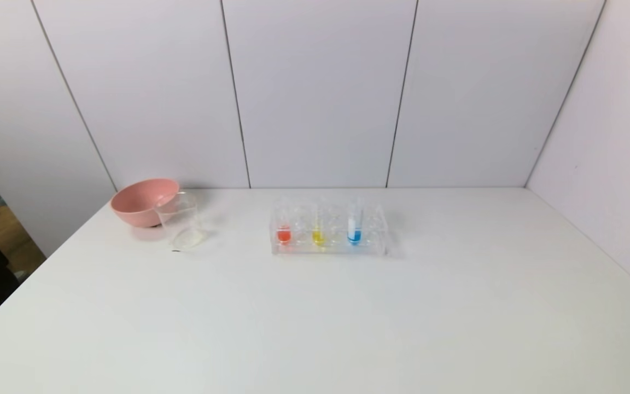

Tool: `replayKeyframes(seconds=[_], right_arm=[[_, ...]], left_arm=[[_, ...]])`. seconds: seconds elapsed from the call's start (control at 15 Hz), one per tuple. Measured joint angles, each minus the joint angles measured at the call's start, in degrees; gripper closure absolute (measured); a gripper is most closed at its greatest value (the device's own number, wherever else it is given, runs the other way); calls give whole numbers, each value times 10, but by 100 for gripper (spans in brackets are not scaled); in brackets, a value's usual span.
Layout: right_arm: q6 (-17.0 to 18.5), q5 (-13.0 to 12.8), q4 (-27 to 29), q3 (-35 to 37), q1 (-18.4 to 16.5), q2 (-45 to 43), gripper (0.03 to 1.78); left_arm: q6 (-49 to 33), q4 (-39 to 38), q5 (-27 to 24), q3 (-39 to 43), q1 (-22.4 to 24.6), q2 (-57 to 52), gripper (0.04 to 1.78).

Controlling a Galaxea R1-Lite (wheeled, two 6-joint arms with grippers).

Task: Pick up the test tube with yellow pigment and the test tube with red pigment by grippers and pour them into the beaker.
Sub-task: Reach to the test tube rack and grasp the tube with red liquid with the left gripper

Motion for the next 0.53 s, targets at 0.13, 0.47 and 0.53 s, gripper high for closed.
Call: replayKeyframes(seconds=[0.13,0.47,0.53], right_arm=[[0,0,0,0,0,0,11],[0,0,0,0,0,0,11],[0,0,0,0,0,0,11]], left_arm=[[0,0,0,0,0,0,6],[0,0,0,0,0,0,6],[0,0,0,0,0,0,6]])
